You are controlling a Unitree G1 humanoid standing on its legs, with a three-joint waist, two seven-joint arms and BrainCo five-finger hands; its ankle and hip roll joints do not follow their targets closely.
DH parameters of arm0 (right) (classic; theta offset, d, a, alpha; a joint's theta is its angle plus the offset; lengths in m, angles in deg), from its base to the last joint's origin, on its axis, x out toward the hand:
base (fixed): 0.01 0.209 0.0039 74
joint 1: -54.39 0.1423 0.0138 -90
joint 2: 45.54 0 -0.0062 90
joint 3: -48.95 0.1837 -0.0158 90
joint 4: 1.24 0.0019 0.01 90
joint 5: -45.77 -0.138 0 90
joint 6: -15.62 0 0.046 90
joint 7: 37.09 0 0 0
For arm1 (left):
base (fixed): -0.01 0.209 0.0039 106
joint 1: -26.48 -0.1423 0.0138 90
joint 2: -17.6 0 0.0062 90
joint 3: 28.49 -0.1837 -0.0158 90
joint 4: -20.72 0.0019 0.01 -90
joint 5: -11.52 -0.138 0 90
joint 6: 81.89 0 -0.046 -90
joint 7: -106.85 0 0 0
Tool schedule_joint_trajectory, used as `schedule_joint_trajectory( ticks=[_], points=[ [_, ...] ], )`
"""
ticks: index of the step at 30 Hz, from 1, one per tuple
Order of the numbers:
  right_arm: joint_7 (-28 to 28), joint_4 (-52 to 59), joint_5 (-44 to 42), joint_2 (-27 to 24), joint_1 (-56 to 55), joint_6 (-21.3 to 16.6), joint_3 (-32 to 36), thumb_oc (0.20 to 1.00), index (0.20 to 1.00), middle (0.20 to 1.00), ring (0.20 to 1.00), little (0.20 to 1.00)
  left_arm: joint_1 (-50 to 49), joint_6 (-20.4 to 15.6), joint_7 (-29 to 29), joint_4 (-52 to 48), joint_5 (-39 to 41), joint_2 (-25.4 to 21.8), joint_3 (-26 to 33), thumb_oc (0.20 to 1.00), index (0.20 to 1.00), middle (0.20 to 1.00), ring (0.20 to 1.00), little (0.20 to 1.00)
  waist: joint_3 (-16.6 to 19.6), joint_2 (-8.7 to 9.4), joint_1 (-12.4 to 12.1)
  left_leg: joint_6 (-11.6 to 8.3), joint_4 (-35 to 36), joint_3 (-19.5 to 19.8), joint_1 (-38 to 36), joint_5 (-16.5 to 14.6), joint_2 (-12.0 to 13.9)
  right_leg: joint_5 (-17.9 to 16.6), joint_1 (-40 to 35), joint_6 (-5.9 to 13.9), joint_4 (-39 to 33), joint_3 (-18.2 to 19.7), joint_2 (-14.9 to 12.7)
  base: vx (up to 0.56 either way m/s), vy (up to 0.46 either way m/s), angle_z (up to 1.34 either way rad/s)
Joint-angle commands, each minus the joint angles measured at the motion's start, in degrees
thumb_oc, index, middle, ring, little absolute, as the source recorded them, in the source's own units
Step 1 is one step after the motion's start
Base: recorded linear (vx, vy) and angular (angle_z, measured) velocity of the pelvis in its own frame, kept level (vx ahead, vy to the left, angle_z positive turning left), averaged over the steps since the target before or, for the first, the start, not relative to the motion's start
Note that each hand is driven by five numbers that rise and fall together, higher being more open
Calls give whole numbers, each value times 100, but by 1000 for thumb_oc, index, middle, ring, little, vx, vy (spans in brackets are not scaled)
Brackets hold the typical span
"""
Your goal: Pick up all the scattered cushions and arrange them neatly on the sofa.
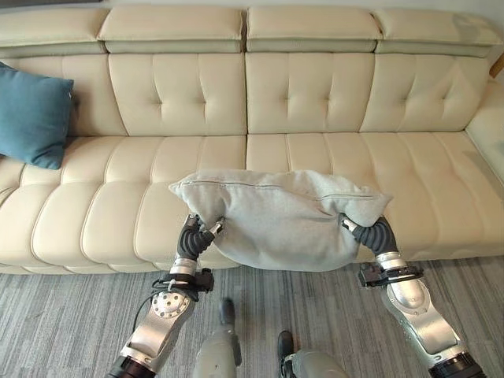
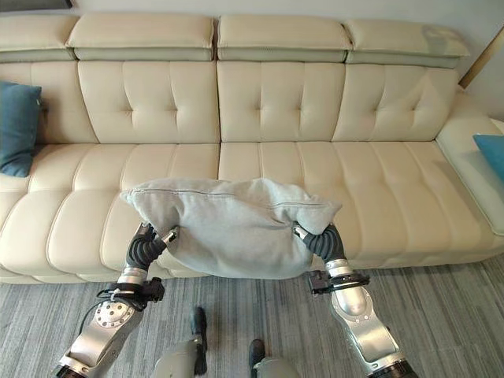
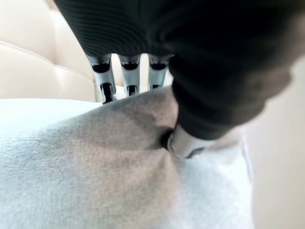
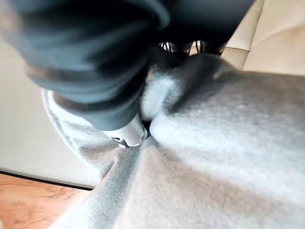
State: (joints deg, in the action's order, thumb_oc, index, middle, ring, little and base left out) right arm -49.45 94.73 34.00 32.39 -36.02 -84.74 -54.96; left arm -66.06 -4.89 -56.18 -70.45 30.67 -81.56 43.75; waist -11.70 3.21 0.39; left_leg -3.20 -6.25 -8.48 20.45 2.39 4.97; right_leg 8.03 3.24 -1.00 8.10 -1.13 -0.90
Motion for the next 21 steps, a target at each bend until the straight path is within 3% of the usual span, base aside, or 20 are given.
schedule_joint_trajectory(
  ticks=[1,5,6,7,8,10,11,12,15,21],
  points=[
    [286,969,150,241,560,-603,-233,200,200,200,200,200,330,-559,-456,-899,-146,-118,-138,200,200,200,200,200,517,169,-85,75,-418,-19,-124,-5,-161,278,-894,711,74,21,-285,246,157,-102],
    [373,941,186,329,664,-603,-287,200,200,200,200,200,317,-537,-535,-851,-167,-240,-123,200,200,200,200,200,573,235,-171,369,-646,-115,-349,-458,-345,-230,-654,970,815,151,-598,280,215,-32],
    [375,828,267,435,789,-617,-347,200,200,200,200,200,351,-525,-527,-796,-286,-310,-130,200,200,200,200,200,482,157,-127,575,-668,-114,-611,-703,-421,-918,-192,1211,1838,203,-691,365,267,17],
    [396,775,313,486,880,-602,-423,200,200,200,200,200,395,-527,-508,-730,-397,-312,-79,200,200,200,200,200,404,-9,-83,606,-512,-103,-1028,-860,-395,-717,361,1065,1863,-156,-873,369,180,-1],
    [413,781,301,471,899,-615,-406,200,200,200,200,200,374,-544,-534,-724,-391,-310,-54,200,200,200,200,200,404,-34,-65,572,-455,-67,-1120,-891,-383,-544,425,1009,1596,-286,-906,304,17,-45],
    [426,706,318,436,952,-613,-412,200,200,200,200,200,396,-581,-522,-671,-388,-251,-28,200,200,200,200,200,365,-73,70,500,-345,57,-1334,-890,-391,-346,720,944,1116,-261,-719,198,-121,-31],
    [422,698,264,416,957,-625,-373,200,200,200,200,200,417,-627,-565,-651,-321,-238,10,200,200,200,200,200,380,-4,84,450,-418,111,-1330,-939,-433,-276,575,974,550,-225,-738,141,-173,44],
    [400,704,314,418,1029,-643,-389,200,200,200,200,200,380,-619,-537,-637,-378,-224,37,200,200,200,200,200,357,7,91,417,-403,75,-1398,-944,-401,-429,478,1021,462,-264,-746,93,-197,70],
    [435,730,284,399,1034,-652,-399,200,200,200,200,200,379,-622,-566,-620,-353,-168,44,200,200,200,200,200,371,61,52,330,-421,138,-1388,-916,-377,-323,288,897,228,-193,-651,32,-136,39],
    [524,691,212,294,1179,-631,-482,200,200,200,200,200,463,-563,-519,-483,-355,-53,73,200,200,200,200,200,615,34,37,54,-90,396,-1600,-648,-212,-204,-289,629,-292,-530,-387,122,-191,38]
  ],
)
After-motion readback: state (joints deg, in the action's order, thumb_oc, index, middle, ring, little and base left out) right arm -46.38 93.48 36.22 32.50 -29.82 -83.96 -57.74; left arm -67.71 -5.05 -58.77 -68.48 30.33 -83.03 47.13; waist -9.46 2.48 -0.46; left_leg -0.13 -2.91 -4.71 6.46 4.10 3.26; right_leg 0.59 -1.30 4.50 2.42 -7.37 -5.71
